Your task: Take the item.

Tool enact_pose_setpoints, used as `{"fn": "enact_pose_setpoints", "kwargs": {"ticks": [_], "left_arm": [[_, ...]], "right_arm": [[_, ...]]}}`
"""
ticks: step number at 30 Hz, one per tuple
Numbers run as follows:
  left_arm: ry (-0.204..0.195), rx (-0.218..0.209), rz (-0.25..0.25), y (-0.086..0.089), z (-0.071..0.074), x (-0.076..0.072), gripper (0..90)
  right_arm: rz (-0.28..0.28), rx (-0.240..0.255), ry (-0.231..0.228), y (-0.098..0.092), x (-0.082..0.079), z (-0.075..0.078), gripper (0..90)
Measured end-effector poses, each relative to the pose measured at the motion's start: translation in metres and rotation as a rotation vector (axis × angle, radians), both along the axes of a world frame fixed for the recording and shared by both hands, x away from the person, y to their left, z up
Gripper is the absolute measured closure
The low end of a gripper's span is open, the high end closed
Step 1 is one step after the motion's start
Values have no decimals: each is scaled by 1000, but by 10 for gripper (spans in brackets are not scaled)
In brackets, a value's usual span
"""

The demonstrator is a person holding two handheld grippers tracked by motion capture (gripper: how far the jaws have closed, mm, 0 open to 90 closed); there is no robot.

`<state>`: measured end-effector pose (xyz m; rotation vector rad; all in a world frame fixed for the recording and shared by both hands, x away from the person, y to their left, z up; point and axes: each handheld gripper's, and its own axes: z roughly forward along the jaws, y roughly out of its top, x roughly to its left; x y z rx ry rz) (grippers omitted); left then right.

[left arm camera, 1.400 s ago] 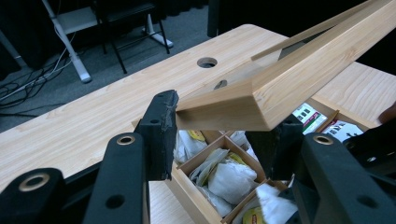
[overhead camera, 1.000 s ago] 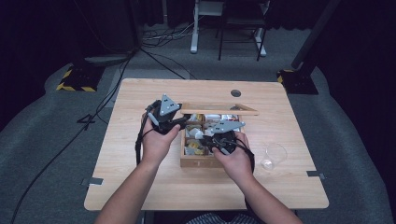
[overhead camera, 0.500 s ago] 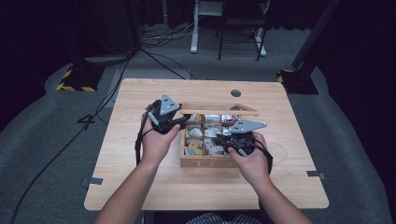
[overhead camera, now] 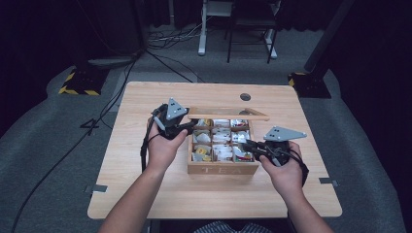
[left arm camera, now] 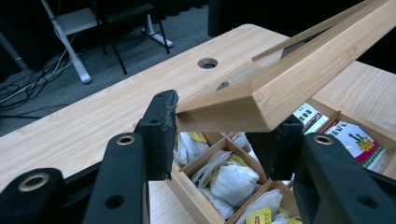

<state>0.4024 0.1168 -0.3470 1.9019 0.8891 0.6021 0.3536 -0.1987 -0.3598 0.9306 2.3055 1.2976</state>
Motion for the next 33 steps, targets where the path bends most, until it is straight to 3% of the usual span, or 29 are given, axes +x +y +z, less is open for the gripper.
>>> {"fn": "enact_pose_setpoints", "kwargs": {"ticks": [18,33], "left_arm": [[4,11,0,-1,-1,-1,536],[5,12,2,-1,-1,-2,537]], "right_arm": [[-132,1,-7,-60,-12,12,818],[-231,-42,25,-96,-14,3,818]]}}
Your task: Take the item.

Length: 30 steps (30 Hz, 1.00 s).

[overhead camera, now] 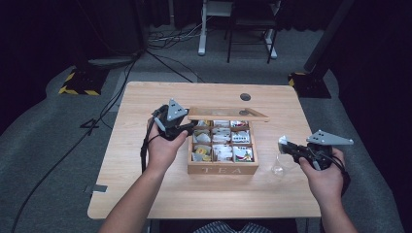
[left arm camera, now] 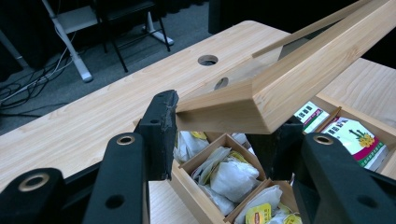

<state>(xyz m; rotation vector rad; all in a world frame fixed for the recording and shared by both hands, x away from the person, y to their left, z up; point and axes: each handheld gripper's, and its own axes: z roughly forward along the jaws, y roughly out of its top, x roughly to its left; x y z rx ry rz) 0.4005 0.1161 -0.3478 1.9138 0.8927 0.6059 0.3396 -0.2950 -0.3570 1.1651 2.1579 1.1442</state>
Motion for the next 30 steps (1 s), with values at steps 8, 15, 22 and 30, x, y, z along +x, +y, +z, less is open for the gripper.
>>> {"fn": "enact_pose_setpoints", "kwargs": {"ticks": [8,15,22,30], "left_arm": [[1,0,0,0,0,0,537],[1,-1,-1,0,0,0,536],[3,-4,0,0,0,0,536],[2,-2,-2,0,-1,0,535]], "right_arm": [[-41,-29,42,-11,2,-10,817],[-69,-70,96,-17,6,-18,816],[-80,-113,129,-17,9,-27,813],[-89,-116,154,-17,13,-39,715]]}}
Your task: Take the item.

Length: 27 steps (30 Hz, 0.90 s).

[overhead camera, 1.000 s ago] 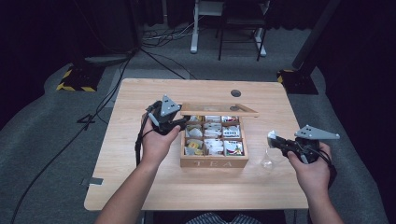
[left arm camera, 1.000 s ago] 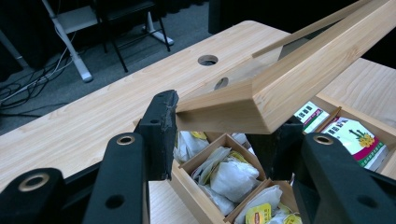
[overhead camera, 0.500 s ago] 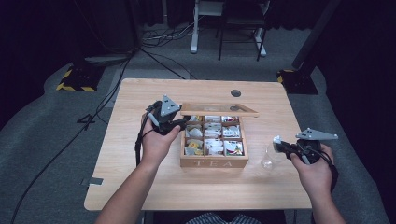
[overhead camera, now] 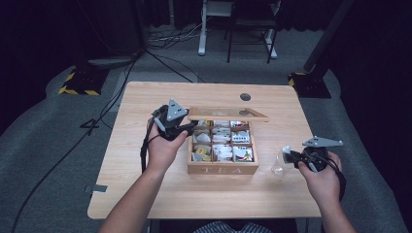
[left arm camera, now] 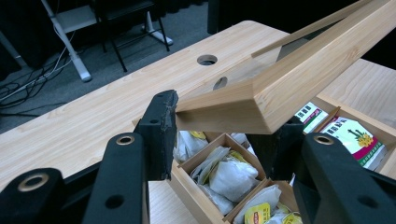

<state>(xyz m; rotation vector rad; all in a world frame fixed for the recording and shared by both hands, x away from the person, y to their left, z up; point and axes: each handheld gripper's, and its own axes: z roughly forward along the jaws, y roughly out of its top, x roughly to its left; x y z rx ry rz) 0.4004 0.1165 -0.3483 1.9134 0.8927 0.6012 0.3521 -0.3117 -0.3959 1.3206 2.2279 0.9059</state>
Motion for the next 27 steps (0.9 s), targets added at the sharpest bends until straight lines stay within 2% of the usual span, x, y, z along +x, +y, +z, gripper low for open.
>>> {"fn": "enact_pose_setpoints", "kwargs": {"ticks": [2,4,6,15,21,24,27], "left_arm": [[0,-1,0,0,0,0,535],[0,-1,0,0,0,0,535],[-2,2,1,0,0,0,535],[3,8,-1,-1,-1,-1,534],[8,11,-3,-1,-1,-2,533],[6,15,-1,-1,-1,-2,533],[9,17,-1,-1,-1,-2,532]], "right_arm": [[-12,-10,-24,0,-2,1,664],[-9,13,-35,0,-4,4,615],[-20,14,-53,-2,-5,6,589],[-57,76,-69,-21,-3,5,505],[-54,117,-122,-32,1,5,426],[-61,113,-146,-39,3,4,409],[-79,114,-151,-45,4,2,403]]}}
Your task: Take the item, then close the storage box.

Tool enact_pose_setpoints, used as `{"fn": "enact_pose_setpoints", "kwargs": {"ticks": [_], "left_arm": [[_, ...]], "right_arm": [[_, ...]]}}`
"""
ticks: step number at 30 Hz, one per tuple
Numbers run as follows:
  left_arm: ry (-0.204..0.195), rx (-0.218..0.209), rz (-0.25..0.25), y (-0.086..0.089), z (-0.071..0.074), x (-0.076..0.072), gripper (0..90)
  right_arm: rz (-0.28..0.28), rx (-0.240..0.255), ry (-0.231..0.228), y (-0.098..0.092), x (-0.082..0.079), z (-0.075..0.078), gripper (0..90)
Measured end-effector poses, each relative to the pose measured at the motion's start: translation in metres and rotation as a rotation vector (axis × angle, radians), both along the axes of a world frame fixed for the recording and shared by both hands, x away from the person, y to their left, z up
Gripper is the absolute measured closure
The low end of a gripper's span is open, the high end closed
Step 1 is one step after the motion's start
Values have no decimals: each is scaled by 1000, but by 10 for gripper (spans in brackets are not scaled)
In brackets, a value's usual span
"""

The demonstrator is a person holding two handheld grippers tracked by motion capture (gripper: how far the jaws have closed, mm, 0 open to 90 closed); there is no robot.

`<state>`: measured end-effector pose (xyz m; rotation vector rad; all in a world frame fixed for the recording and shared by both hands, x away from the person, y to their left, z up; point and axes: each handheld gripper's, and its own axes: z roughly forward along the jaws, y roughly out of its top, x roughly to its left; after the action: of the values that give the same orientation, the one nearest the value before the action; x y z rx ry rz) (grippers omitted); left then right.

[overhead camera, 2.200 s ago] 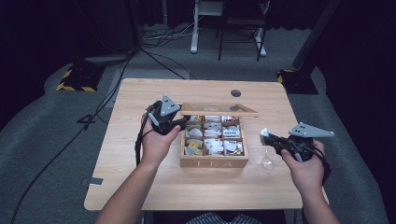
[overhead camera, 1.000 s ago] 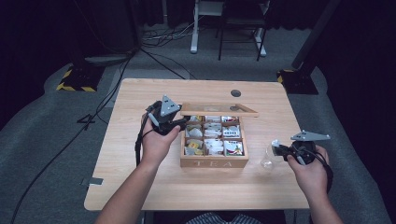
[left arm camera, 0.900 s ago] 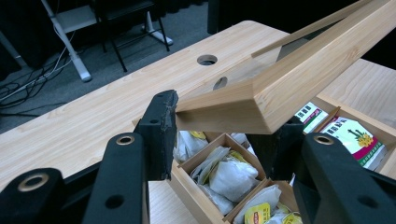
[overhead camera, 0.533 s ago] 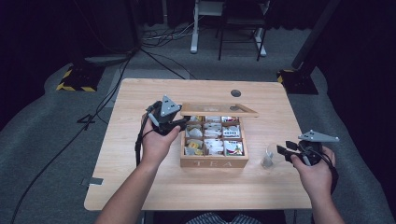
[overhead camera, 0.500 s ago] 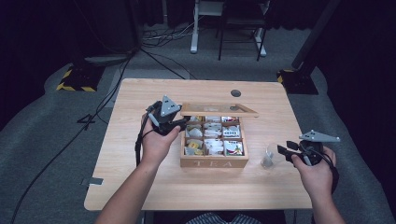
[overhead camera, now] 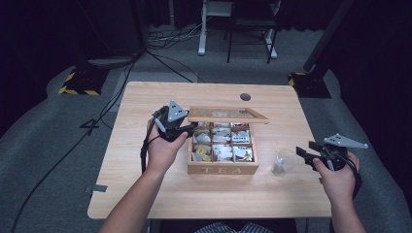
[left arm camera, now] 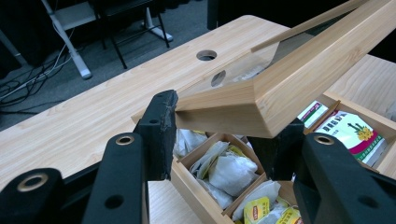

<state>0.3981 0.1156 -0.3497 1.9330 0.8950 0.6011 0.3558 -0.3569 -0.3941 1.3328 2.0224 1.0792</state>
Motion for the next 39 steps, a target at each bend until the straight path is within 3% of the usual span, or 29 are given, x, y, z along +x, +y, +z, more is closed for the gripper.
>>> {"fn": "enact_pose_setpoints", "kwargs": {"ticks": [7,11,19,26,39], "left_arm": [[2,10,3,-1,0,-2,533],[0,13,1,0,-1,-4,531],[2,27,-7,0,-3,-11,527],[20,55,-5,-3,-11,-16,509],[15,102,-1,-6,-22,-28,493]], "right_arm": [[-37,-11,7,-17,2,-12,402],[-59,-3,35,-25,2,-25,402],[-57,17,72,-26,0,-42,401],[-45,33,81,-26,3,-50,401],[-49,67,91,-32,7,-62,399]]}}
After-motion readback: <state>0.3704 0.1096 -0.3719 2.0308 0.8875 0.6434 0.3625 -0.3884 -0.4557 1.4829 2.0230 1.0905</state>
